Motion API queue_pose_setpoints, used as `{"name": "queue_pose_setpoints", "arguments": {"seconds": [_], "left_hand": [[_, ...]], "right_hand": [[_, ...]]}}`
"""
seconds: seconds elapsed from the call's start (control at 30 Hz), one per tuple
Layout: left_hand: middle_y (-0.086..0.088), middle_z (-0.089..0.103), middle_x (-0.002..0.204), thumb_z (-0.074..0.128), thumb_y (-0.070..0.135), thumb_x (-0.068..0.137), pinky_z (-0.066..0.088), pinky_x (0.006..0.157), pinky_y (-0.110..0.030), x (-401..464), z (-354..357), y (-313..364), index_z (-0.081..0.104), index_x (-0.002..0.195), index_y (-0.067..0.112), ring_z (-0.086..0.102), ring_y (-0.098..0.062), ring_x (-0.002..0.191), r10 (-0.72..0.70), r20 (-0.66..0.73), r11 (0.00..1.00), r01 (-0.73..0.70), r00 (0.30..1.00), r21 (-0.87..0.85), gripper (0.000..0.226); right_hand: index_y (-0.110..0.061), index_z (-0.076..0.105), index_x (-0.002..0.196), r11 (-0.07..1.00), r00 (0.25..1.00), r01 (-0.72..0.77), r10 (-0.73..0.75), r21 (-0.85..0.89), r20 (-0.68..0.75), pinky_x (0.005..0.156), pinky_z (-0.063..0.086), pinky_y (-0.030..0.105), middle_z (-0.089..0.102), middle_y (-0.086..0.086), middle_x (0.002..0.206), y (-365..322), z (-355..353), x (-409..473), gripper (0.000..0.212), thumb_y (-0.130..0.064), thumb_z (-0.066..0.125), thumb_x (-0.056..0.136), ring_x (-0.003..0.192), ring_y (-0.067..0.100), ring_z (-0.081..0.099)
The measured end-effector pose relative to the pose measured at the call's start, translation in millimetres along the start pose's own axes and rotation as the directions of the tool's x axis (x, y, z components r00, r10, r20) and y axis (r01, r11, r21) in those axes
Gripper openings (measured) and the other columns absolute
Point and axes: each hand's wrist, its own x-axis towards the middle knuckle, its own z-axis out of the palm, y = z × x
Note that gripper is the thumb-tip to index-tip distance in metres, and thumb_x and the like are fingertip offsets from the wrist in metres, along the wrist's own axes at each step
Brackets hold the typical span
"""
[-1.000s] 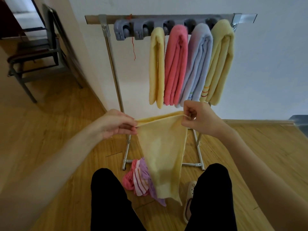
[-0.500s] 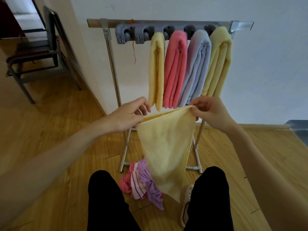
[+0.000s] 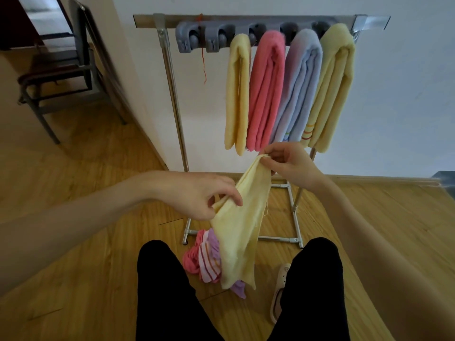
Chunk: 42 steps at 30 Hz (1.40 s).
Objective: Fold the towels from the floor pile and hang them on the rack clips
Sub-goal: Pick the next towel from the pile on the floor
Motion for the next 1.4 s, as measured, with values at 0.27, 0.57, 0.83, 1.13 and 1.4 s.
{"name": "queue_pose_setpoints", "arguments": {"seconds": [0.27,0.57,0.83,1.13,1.4], "left_hand": [[0.004,0.061,0.116,0.056,-0.005,0.088,0.042,0.084,-0.010,8,1,0,0.061,0.126,0.017,0.052,0.001,0.096,0.112,-0.106,0.984,-0.096,0.988,0.148,0.045],[0.005,0.070,0.096,0.062,0.010,0.088,0.040,0.074,-0.005,18,2,2,0.072,0.105,0.017,0.058,-0.001,0.085,0.315,-0.224,0.927,-0.249,0.922,0.280,0.021],[-0.001,0.065,0.081,0.067,0.006,0.083,0.043,0.099,-0.042,28,13,11,0.059,0.079,0.014,0.064,-0.018,0.081,0.571,-0.258,0.696,-0.293,0.779,0.656,0.011],[0.010,0.055,0.067,0.035,0.043,0.096,0.026,0.074,-0.022,48,12,-1,0.049,0.084,0.018,0.042,-0.009,0.057,0.231,-0.640,0.930,0.026,0.733,0.366,0.031],[0.016,0.053,0.073,0.045,0.046,0.092,0.028,0.072,-0.013,54,11,-2,0.063,0.093,0.016,0.048,-0.009,0.065,0.208,-0.783,0.962,0.022,0.587,0.272,0.034]], "right_hand": [[-0.002,0.068,0.097,0.994,0.997,0.073,-0.073,-0.085,0.003,0.074,0.056,0.042,0.069,0.018,0.084,2,13,5,0.011,-0.003,0.061,0.088,0.078,0.031,0.066],[-0.003,0.068,0.094,0.990,0.994,0.109,-0.107,-0.088,0.024,0.071,0.054,0.031,0.069,0.012,0.082,-1,12,2,0.010,-0.001,0.060,0.088,0.072,0.018,0.064],[-0.004,0.068,0.094,0.987,0.994,0.109,-0.108,-0.119,0.019,0.064,0.049,0.027,0.070,0.011,0.082,3,1,-3,0.010,-0.003,0.060,0.088,0.073,0.020,0.063],[-0.004,0.069,0.095,0.994,0.996,0.086,-0.085,-0.064,0.008,0.062,0.045,0.014,0.071,0.003,0.083,-7,-3,-7,0.010,-0.004,0.063,0.088,0.073,0.004,0.064],[-0.002,0.068,0.099,0.993,0.995,0.060,-0.068,0.104,0.077,0.083,0.056,0.034,0.071,0.013,0.093,-16,-9,-8,0.012,-0.003,0.061,0.089,0.089,0.027,0.069]]}}
